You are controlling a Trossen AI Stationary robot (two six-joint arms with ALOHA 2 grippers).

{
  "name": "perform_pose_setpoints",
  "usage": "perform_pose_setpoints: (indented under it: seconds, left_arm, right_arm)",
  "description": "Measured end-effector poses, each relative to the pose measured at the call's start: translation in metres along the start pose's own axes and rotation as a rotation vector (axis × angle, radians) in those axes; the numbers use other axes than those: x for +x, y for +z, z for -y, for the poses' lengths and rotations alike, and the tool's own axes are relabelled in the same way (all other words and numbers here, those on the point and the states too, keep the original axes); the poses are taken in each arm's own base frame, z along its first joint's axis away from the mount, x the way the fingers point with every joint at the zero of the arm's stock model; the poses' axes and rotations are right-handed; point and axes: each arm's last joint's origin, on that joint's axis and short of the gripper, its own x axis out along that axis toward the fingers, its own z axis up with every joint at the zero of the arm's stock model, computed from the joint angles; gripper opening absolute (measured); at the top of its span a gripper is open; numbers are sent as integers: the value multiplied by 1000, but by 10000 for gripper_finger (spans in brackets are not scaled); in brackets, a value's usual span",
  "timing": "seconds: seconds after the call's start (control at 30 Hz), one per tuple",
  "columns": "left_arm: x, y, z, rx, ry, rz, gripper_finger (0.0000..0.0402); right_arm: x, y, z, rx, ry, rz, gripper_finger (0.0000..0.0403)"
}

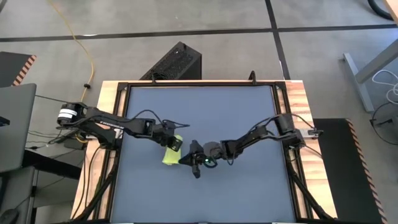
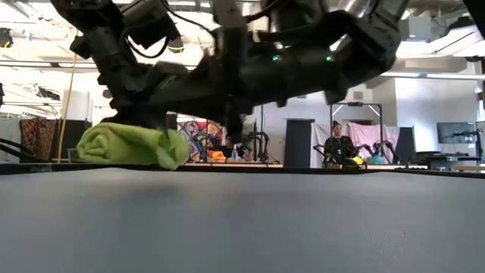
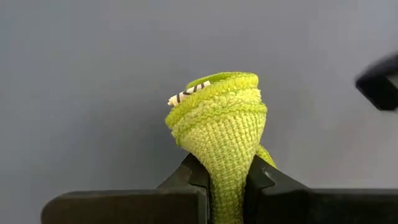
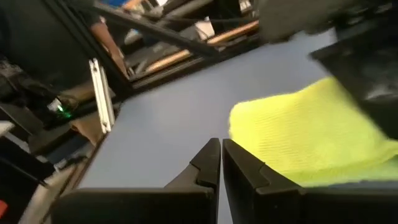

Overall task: Roll towel
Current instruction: Move the green microfiber towel to the middle left of the table

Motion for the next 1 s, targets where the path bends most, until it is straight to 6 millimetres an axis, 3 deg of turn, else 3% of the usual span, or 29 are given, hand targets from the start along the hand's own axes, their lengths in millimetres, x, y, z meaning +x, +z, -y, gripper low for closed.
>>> perform_pose_setpoints:
  seconds: [0.23, 0.5, 0.73, 1.0]
  left_arm:
    - [2, 0, -2, 0, 1, -8, 16]
    - [1, -1, -4, 26, 9, -40, 16]
    - [1, 0, 4, 179, -111, -69, 16]
    - [1, 2, 5, 176, -120, -46, 16]
  right_arm:
    - [34, -9, 3, -13, -66, -133, 35]
    - [35, -10, 3, -41, -98, -166, 19]
    - [35, -9, 4, -133, -94, -159, 26]
    - [34, -14, 4, -132, -26, -246, 22]
